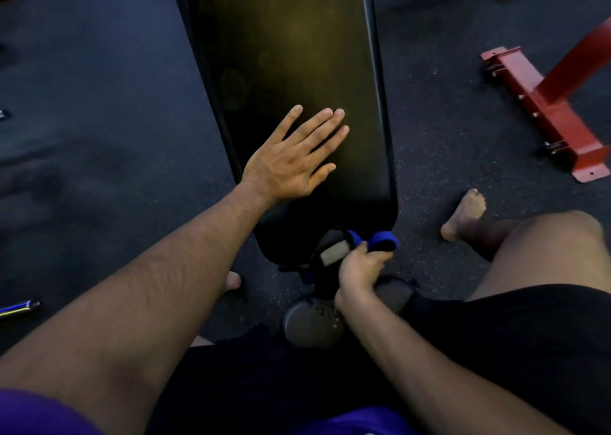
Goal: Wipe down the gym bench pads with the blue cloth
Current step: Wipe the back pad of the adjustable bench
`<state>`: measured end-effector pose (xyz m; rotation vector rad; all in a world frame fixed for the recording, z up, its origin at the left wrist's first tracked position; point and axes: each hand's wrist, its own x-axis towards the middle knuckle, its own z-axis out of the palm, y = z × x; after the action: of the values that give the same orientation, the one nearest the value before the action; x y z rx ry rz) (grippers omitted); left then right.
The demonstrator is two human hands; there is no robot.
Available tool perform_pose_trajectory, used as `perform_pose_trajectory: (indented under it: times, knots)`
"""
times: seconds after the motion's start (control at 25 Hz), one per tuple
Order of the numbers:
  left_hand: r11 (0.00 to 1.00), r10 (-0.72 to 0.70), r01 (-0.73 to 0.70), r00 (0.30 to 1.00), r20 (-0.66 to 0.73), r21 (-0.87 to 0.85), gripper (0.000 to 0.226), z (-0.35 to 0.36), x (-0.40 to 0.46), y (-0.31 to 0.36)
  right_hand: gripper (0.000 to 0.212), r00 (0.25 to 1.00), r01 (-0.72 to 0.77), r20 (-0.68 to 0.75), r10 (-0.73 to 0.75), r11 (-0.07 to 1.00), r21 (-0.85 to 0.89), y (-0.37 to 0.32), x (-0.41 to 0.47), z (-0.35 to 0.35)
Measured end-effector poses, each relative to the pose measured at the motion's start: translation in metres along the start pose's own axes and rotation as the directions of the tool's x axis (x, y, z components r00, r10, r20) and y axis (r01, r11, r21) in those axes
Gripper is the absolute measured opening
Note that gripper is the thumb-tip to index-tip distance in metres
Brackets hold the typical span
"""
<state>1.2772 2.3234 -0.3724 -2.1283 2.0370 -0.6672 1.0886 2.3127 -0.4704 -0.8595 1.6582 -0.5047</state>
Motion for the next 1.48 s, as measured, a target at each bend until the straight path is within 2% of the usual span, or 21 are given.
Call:
perform_pose_trajectory:
  times: [0.16, 0.24, 0.28, 0.36, 0.4, 0.44, 0.48, 0.52, 0.56, 0.6, 0.68, 0.84, 0.88, 0.96, 1.0, 1.2, 1.28, 1.36, 1.48]
  knots:
    - [1.000, -0.002, 0.002, 1.000, -0.007, 0.003, 0.061, 0.001, 0.000, 0.001, 0.064, 0.986, -0.106, 0.116, 0.121, 0.986, -0.128, 0.032, -0.056, 0.039]
    - [1.000, -0.002, 0.002, 1.000, -0.005, -0.002, 0.061, 0.001, -0.002, 0.000, 0.063, 0.933, -0.133, 0.318, 0.172, 0.981, -0.141, 0.057, -0.065, 0.063]
    - [1.000, -0.005, 0.005, 1.000, -0.003, -0.001, 0.061, 0.001, -0.002, 0.001, 0.069, 0.931, -0.100, 0.335, 0.146, 0.984, -0.151, 0.081, -0.055, 0.079]
    - [1.000, -0.006, 0.006, 1.000, 0.020, 0.000, 0.061, 0.000, 0.001, 0.002, 0.104, 0.949, -0.065, 0.299, 0.104, 0.988, -0.137, 0.151, -0.012, 0.103]
    - [1.000, -0.001, 0.001, 1.000, 0.028, 0.002, 0.061, 0.000, 0.000, 0.001, 0.103, 0.948, -0.100, 0.297, 0.113, 0.993, -0.058, 0.158, 0.008, 0.102]
    - [1.000, 0.001, -0.001, 1.000, 0.025, 0.010, 0.060, 0.000, -0.002, 0.001, 0.081, 0.947, -0.141, 0.293, 0.128, 0.990, 0.023, 0.140, 0.016, 0.089]
    - [1.000, 0.000, 0.000, 1.000, 0.017, 0.019, 0.060, -0.002, -0.002, 0.001, 0.055, 0.957, -0.144, 0.269, 0.111, 0.984, 0.108, 0.094, 0.005, 0.059]
    - [1.000, -0.001, 0.001, 1.000, 0.005, 0.017, 0.060, -0.004, -0.001, 0.000, 0.039, 0.981, -0.133, 0.165, 0.104, 0.975, 0.176, 0.038, -0.016, 0.031]
    - [1.000, -0.001, 0.001, 1.000, 0.001, 0.007, 0.059, -0.005, 0.001, 0.000, 0.034, 0.995, -0.090, 0.055, 0.079, 0.969, 0.230, 0.013, -0.005, 0.012]
    - [1.000, -0.004, 0.004, 1.000, -0.003, -0.003, 0.059, -0.004, 0.000, 0.000, 0.033, 0.998, -0.058, 0.004, 0.059, 0.964, 0.258, -0.006, 0.007, -0.006]
    - [1.000, 0.001, -0.001, 1.000, -0.007, -0.003, 0.059, -0.004, -0.003, 0.001, 0.035, 0.999, -0.054, 0.018, 0.051, 0.953, 0.297, -0.031, 0.020, -0.029]
    - [0.999, 0.007, -0.007, 1.000, 0.014, -0.033, 0.060, 0.000, -0.003, -0.002, 0.031, 0.977, -0.156, 0.158, 0.146, 0.986, 0.054, -0.003, -0.016, -0.014]
    - [0.999, 0.012, -0.012, 1.000, 0.013, -0.037, 0.060, 0.002, -0.003, -0.004, 0.028, 0.949, -0.211, 0.236, 0.208, 0.977, -0.012, 0.009, -0.035, -0.005]
    - [0.998, 0.018, -0.018, 1.000, 0.006, -0.066, 0.061, 0.003, -0.002, -0.005, 0.015, 0.832, -0.369, 0.402, 0.383, 0.922, -0.116, 0.024, -0.065, 0.014]
    - [0.997, 0.019, -0.019, 1.000, -0.004, -0.081, 0.061, 0.004, -0.001, -0.005, 0.011, 0.793, -0.402, 0.436, 0.425, 0.903, -0.151, 0.023, -0.071, 0.020]
    - [0.987, 0.022, -0.020, 1.000, 0.009, -0.158, 0.061, 0.001, 0.000, -0.006, 0.013, 0.738, -0.435, 0.438, 0.514, 0.858, -0.273, -0.025, -0.070, 0.004]
    - [0.978, 0.035, -0.018, 0.996, 0.078, -0.210, 0.061, -0.008, 0.001, -0.009, 0.018, 0.720, -0.423, 0.468, 0.513, 0.859, -0.290, -0.056, -0.086, -0.003]
    - [0.927, 0.066, -0.007, 0.987, 0.146, -0.374, 0.061, -0.023, 0.005, -0.023, 0.018, 0.724, -0.337, 0.534, 0.435, 0.900, -0.276, -0.100, -0.112, -0.001]
    - [0.758, 0.101, 0.120, 0.950, 0.296, -0.641, 0.059, -0.071, -0.002, -0.069, 0.019, 0.753, -0.200, 0.603, 0.264, 0.964, -0.174, -0.163, -0.155, 0.019]
